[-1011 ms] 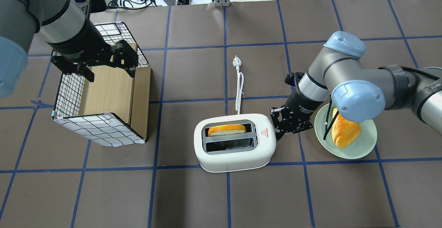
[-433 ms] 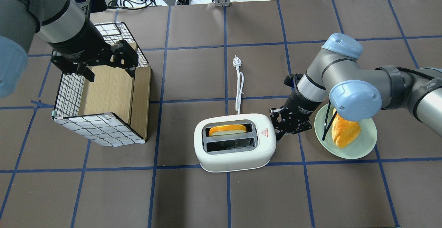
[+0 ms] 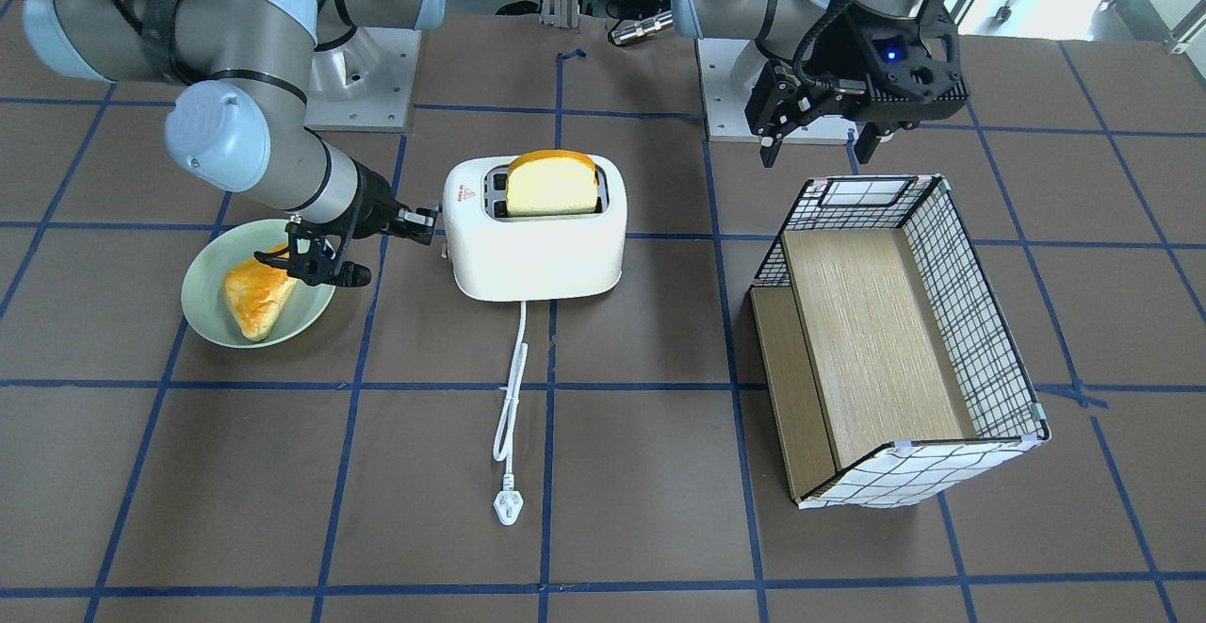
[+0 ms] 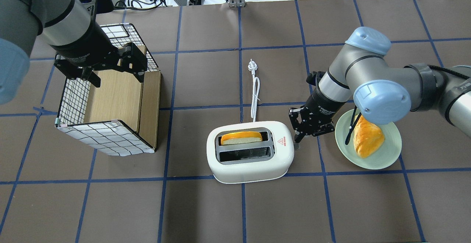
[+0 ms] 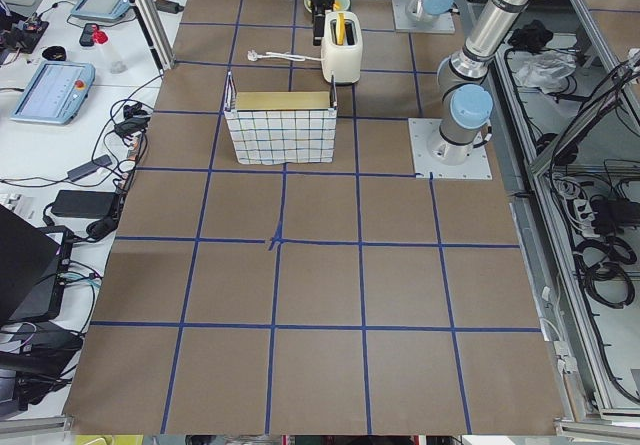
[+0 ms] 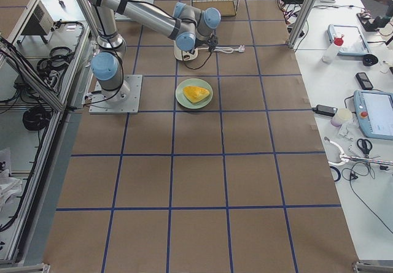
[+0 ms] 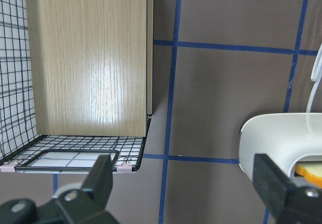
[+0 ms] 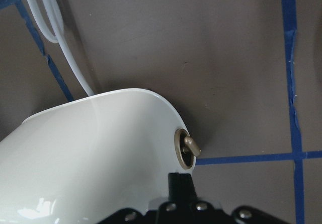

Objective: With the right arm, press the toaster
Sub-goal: 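Lift the right gripper up and away from the toaster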

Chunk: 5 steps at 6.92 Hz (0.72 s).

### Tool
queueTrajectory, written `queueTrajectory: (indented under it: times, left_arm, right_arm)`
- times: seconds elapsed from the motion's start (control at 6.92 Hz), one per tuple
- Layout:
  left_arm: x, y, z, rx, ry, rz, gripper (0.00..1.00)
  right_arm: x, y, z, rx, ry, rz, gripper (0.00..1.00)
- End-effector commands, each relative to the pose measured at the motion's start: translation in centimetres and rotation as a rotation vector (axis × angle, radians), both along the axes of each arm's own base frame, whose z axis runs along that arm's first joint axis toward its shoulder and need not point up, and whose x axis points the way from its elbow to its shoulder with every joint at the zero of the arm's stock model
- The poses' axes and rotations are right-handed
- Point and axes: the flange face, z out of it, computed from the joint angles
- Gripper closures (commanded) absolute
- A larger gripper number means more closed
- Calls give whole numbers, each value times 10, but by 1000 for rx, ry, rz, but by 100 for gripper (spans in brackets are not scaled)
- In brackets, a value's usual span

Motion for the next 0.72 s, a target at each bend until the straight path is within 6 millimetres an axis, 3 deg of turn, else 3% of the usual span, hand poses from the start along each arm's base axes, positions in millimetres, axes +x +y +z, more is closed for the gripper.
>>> queueTrajectory:
  times: [0.0, 0.29, 0.58]
  left_arm:
    - [0, 0, 0, 1, 0, 0, 0]
    - [0, 0, 0, -1, 0, 0, 0]
    - [0, 0, 0, 1, 0, 0, 0]
  right_arm:
    - [-1, -1, 27, -54, 16, -5, 100]
    - [-7, -4, 65, -114, 79, 3, 100]
    - [-16, -21, 121, -155, 164, 31, 100]
